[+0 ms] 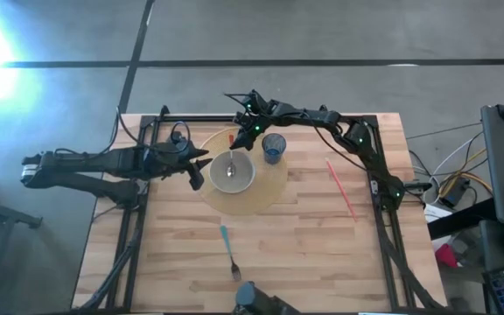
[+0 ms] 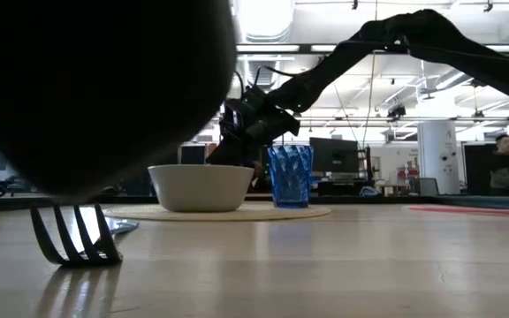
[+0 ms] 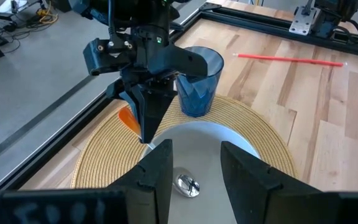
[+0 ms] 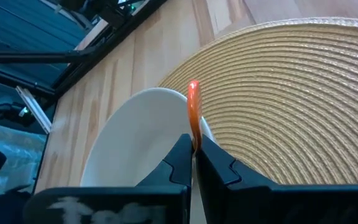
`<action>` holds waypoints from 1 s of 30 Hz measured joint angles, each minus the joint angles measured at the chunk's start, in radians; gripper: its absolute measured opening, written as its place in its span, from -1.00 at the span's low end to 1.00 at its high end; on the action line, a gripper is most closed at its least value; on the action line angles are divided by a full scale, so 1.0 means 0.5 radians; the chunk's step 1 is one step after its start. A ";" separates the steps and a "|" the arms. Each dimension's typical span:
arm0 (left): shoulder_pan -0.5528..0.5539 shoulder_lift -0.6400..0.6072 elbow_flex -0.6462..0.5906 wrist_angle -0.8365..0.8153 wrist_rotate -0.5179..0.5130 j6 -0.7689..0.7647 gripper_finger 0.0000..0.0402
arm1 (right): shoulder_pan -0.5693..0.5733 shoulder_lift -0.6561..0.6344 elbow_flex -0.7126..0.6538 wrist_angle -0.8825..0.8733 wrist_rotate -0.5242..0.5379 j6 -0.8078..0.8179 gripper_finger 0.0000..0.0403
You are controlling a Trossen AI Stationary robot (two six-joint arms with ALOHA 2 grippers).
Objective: Pick & Place Utensil
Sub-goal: Put the orange spoon into the gray bowl
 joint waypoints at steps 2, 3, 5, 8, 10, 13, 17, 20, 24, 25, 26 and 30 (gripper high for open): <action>0.000 0.000 0.000 0.000 0.000 0.000 -0.37 | -0.001 0.000 0.000 0.003 0.000 0.000 -0.96; 0.000 0.000 0.000 0.001 0.000 0.000 -0.37 | -0.001 0.000 0.000 0.002 0.000 0.000 -0.96; 0.000 0.000 0.000 0.001 0.000 0.000 -0.37 | -0.001 0.000 0.000 0.000 0.000 0.000 -0.96; 0.000 0.000 0.000 0.001 0.000 0.000 -0.37 | 0.000 0.000 0.000 0.000 0.008 0.001 -0.96; 0.000 0.000 0.000 0.001 0.000 0.000 -0.37 | 0.000 0.000 0.000 -0.001 0.012 0.016 -0.96; 0.000 0.000 0.000 0.001 0.000 0.000 -0.37 | -0.001 0.000 0.000 -0.003 0.016 0.037 -0.96; 0.000 0.000 0.000 0.001 0.000 0.000 -0.37 | -0.001 -0.001 0.000 -0.016 0.020 0.069 -0.94; 0.000 0.000 0.000 0.001 0.000 0.000 -0.37 | -0.001 -0.001 0.000 -0.016 0.030 0.103 -0.88; 0.000 0.000 0.000 0.001 0.000 0.000 -0.37 | -0.001 -0.001 0.008 -0.017 0.032 0.114 -0.79; 0.000 0.000 0.000 0.001 0.000 0.000 -0.37 | -0.001 -0.002 0.008 -0.017 0.032 0.118 -0.77; 0.000 0.000 0.000 0.001 0.000 0.000 -0.37 | -0.001 -0.002 0.008 -0.017 0.032 0.118 -0.76; 0.000 0.000 0.000 0.001 0.000 0.000 -0.37 | -0.001 -0.002 0.008 -0.017 0.032 0.142 -0.69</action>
